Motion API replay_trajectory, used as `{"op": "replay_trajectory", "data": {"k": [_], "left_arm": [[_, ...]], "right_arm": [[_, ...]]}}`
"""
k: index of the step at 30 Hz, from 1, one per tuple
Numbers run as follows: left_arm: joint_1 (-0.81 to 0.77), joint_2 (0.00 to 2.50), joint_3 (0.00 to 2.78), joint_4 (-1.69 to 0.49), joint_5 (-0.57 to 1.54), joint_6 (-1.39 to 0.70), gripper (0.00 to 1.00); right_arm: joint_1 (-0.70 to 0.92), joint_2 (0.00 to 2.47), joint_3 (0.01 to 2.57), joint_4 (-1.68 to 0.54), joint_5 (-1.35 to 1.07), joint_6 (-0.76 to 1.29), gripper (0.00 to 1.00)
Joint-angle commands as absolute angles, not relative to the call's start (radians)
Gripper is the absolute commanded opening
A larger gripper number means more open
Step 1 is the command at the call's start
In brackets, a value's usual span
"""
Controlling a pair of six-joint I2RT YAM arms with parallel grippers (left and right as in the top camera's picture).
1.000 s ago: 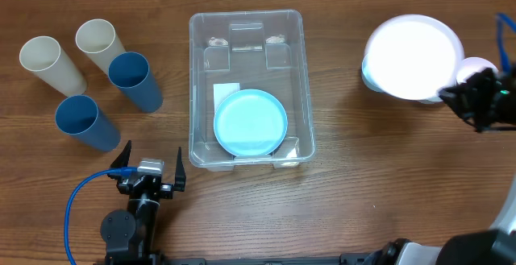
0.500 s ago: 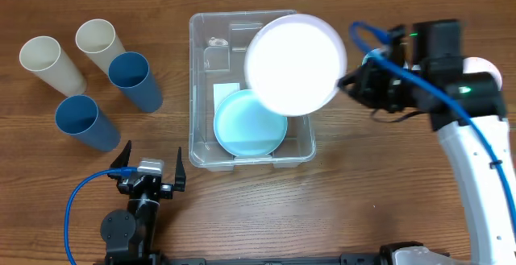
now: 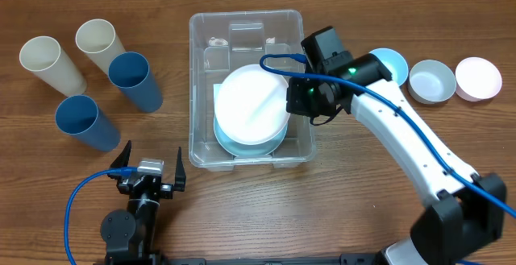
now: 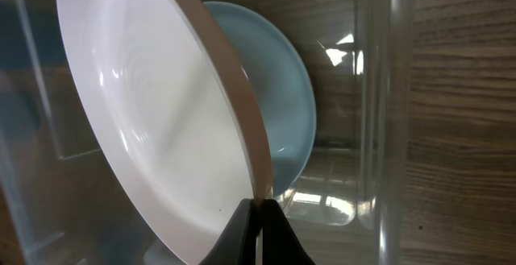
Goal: Pack container
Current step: 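Lift the pink plate and lower it onto the plates in the bin, then release the plate and move the right gripper to the light-blue bowl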
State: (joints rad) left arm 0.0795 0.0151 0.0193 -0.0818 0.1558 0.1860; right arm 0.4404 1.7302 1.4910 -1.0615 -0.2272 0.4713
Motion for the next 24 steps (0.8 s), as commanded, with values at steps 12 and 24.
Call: {"op": "replay_trajectory", "data": {"k": [12,24], "left_arm": [[0.086,0.006,0.014,-0.081,0.154,0.176,1.0],[0.086,0.006,0.014,-0.081,0.154,0.176,1.0]], "right_arm": [[0.506,1.814,1.491,-1.072,-0.175,0.477,0.04],[0.565,1.814,1.491,-1.086,-0.131,0.524,0.35]]}}
